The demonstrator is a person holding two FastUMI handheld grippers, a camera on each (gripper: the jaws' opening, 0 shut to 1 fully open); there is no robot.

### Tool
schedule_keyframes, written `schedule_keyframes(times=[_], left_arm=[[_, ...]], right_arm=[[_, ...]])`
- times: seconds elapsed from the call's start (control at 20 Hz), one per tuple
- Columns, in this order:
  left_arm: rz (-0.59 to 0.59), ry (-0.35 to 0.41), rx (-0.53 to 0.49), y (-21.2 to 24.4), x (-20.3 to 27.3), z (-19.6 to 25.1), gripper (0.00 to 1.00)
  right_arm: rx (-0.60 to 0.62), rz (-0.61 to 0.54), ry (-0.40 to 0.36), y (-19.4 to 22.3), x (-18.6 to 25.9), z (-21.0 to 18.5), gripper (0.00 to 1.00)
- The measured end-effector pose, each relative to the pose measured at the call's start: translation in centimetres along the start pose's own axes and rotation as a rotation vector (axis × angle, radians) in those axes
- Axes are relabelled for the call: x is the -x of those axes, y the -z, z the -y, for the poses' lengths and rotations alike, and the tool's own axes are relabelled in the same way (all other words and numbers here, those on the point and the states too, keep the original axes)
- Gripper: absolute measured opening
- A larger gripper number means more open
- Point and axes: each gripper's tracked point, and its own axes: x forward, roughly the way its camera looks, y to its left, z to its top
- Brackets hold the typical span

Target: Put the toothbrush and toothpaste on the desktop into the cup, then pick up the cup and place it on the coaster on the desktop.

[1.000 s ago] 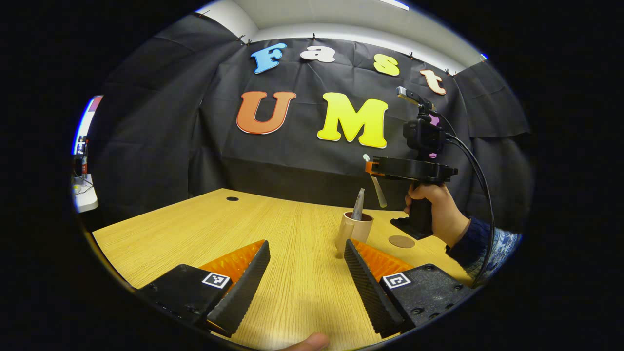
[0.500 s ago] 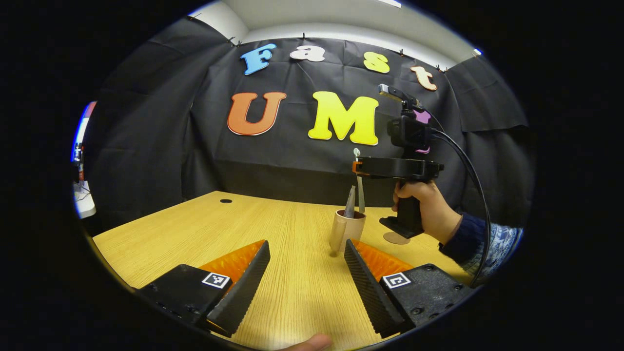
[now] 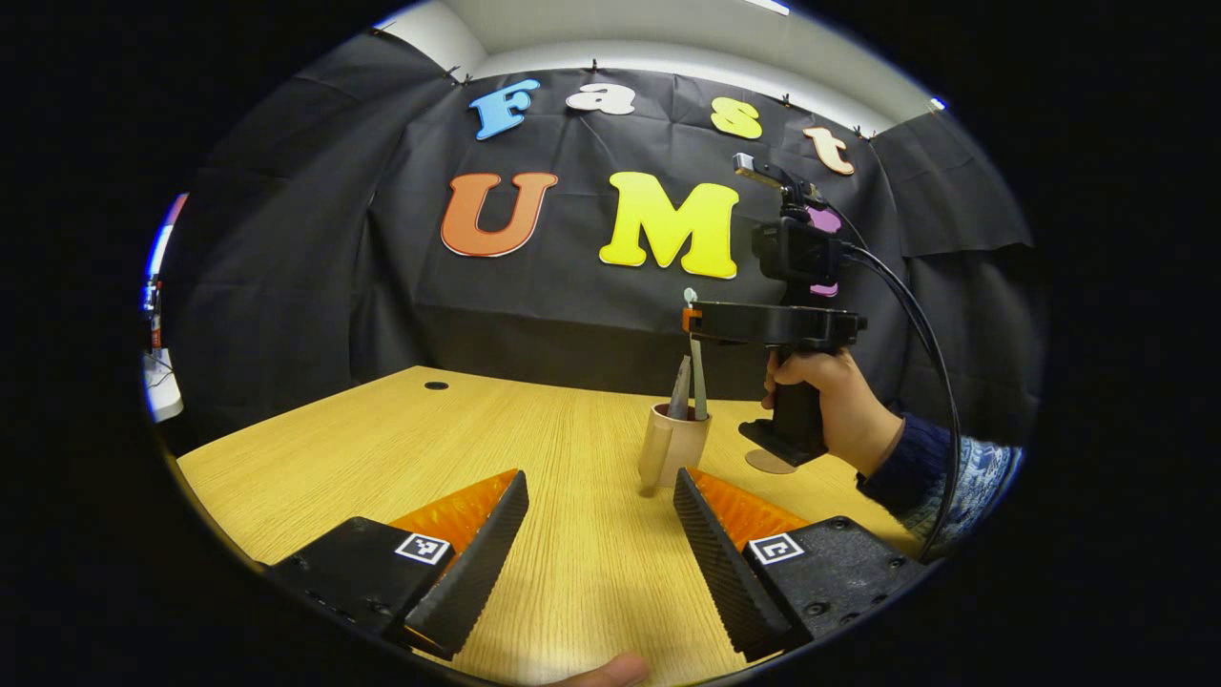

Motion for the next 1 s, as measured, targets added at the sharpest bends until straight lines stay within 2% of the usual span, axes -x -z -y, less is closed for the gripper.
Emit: schedule_keyframes(times=[0.1, 0.15, 0.25, 0.3, 0.4, 0.45, 0.5, 0.55, 0.6, 0.65, 0.75, 0.9, 1.0], left_arm=[[-0.008, 0.000, -0.002, 0.3, -0.1, 0.1, 0.98], [-0.012, 0.002, -0.001, 0.4, -0.1, 0.1, 0.98], [-0.015, 0.006, 0.004, 0.6, -0.2, 0.3, 0.98], [-0.018, 0.006, 0.005, 0.7, -0.2, 0.2, 0.98], [-0.019, 0.005, 0.003, 0.6, -0.2, 0.2, 0.98], [-0.017, 0.002, 0.004, 0.6, -0.3, 0.1, 0.98], [-0.017, 0.001, 0.005, 0.7, -0.3, 0.0, 0.98], [-0.018, 0.001, 0.008, 0.8, -0.3, 0.0, 0.98], [-0.020, 0.003, 0.009, 0.9, -0.3, 0.0, 0.98], [-0.022, 0.003, 0.010, 1.0, -0.4, 0.0, 0.98], [-0.029, 0.001, 0.006, 1.2, -0.5, -0.1, 0.98], [-0.031, 0.006, 0.003, 1.2, -0.5, 0.3, 0.98], [-0.029, 0.012, 0.000, 1.3, -0.4, 0.6, 0.98]], right_arm=[[0.003, 0.002, -0.009, 0.0, 0.0, -0.1, 0.01], [0.002, -0.001, -0.013, 0.2, 0.2, -0.3, 0.10], [0.000, -0.008, -0.013, 0.4, 0.1, -0.2, 0.14], [0.005, -0.016, -0.010, 0.7, 0.0, -0.1, 0.02], [-0.007, -0.042, -0.006, 1.5, -0.3, 0.3, 0.14], [-0.014, -0.054, 0.001, 1.8, -0.5, 0.7, 0.08], [-0.023, -0.063, 0.006, 1.9, -0.6, 1.2, 0.14], [-0.033, -0.069, 0.007, 2.1, -0.8, 1.7, 0.08], [-0.035, -0.082, 0.014, 2.1, -0.8, 2.4, 0.18], [-0.038, -0.100, 0.021, 2.5, -1.2, 3.2, 0.23], [-0.064, -0.145, 0.017, 3.2, -1.7, 4.8, 0.22], [-0.093, -0.212, 0.080, 4.8, -2.8, 8.7, 0.41], [-0.129, -0.278, 0.127, 6.8, -3.5, 11.1, 0.41]])
